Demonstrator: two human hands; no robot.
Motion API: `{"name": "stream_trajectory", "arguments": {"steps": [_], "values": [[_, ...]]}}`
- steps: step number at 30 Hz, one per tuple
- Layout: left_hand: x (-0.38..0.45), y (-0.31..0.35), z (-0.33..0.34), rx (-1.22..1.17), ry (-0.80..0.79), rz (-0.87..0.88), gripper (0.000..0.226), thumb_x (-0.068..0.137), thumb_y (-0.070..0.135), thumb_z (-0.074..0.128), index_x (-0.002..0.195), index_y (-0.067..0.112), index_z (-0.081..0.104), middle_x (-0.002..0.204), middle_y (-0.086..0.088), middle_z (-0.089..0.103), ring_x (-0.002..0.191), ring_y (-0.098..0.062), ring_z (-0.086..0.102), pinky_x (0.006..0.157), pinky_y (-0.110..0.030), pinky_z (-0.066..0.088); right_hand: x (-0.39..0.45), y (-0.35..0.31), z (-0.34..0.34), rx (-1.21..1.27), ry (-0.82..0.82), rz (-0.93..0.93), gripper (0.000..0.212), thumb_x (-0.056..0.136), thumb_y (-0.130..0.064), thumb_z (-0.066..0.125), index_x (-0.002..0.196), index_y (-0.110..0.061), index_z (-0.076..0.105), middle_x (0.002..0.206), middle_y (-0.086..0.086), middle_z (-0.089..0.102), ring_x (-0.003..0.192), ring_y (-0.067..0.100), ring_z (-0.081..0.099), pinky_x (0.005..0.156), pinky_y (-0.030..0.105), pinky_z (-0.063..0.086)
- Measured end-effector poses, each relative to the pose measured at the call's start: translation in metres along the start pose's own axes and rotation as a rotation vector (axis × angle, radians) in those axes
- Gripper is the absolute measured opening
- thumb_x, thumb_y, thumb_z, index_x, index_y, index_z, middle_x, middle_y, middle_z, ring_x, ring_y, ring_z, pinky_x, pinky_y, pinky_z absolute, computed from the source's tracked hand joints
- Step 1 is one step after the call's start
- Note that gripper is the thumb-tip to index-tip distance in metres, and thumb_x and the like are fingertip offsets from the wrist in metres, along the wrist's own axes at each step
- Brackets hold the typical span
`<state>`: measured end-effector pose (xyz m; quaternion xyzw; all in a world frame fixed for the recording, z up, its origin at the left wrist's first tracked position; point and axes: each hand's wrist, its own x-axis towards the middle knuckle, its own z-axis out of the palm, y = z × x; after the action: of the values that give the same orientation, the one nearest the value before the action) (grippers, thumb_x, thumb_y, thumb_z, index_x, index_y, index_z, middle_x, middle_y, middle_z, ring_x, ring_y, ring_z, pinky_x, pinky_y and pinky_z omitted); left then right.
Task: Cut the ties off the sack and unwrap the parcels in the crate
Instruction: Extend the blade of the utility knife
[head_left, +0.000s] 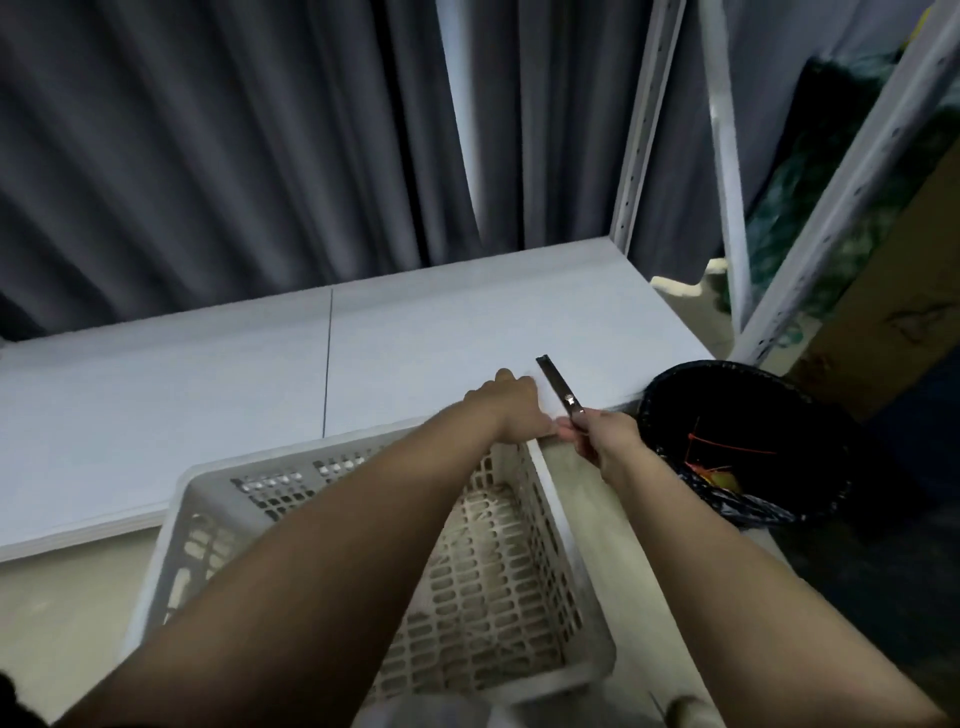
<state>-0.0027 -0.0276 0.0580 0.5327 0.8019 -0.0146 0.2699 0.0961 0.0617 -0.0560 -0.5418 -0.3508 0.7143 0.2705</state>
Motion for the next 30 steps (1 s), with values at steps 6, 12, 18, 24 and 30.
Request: {"name": "stream_trajectory", "arguments": {"steps": [6,12,18,24,30], "values": [[-0.102,0.009,-0.027,-0.334,0.06,-0.082,0.061,0.095,0.035,0.048,0.145,0.004,0.029,0.151,-0.016,0.03,0.135,-0.029,0.037,0.105,-0.031,0.033,-0.118,-0.026,0.009,0.156,-0.159,-0.026,0.012,0.098,-0.003,0.045,0.098,-0.001,0.056,0.077,0.005,0.065,0.059,0.008,0.066,0.08,0.02,0.054],[-0.183,0.008,-0.03,-0.695,0.152,-0.078,0.027,0.095,0.021,0.044,0.113,0.004,0.054,0.105,-0.009,0.054,0.098,-0.026,0.057,0.076,-0.03,0.042,-0.248,-0.026,0.017,0.175,-0.303,-0.088,0.009,0.097,-0.009,0.05,0.1,-0.01,0.058,0.067,-0.006,0.073,0.054,0.002,0.066,0.035,0.008,0.041],[-0.251,0.003,-0.021,-1.335,0.262,0.027,0.018,0.098,0.019,0.042,0.094,0.014,0.06,0.078,0.002,0.071,0.063,-0.007,0.067,0.07,-0.02,0.049,-0.34,-0.015,0.006,0.013,-0.431,-0.232,0.009,0.097,-0.01,0.051,0.102,-0.013,0.058,0.068,-0.009,0.073,0.048,-0.002,0.062,0.04,0.007,0.04],[-0.312,-0.006,0.01,-1.318,0.367,0.147,0.013,0.097,0.01,0.05,0.093,0.009,0.063,0.087,-0.016,0.069,0.066,-0.015,0.064,0.067,-0.021,0.054,-0.402,0.01,-0.009,-0.088,-0.644,-0.203,0.017,0.099,-0.022,0.046,0.101,-0.013,0.06,0.067,-0.002,0.062,0.048,0.008,0.057,0.045,0.016,0.046],[-0.361,-0.005,0.047,-1.537,0.322,0.211,0.024,0.101,0.014,0.04,0.101,0.01,0.063,0.082,-0.003,0.074,0.064,-0.009,0.071,0.059,-0.019,0.057,-0.438,0.044,-0.012,-0.011,-0.779,-0.237,0.024,0.101,-0.022,0.037,0.1,-0.01,0.058,0.051,-0.003,0.04,0.039,0.006,0.032,0.041,0.019,0.036]]}}
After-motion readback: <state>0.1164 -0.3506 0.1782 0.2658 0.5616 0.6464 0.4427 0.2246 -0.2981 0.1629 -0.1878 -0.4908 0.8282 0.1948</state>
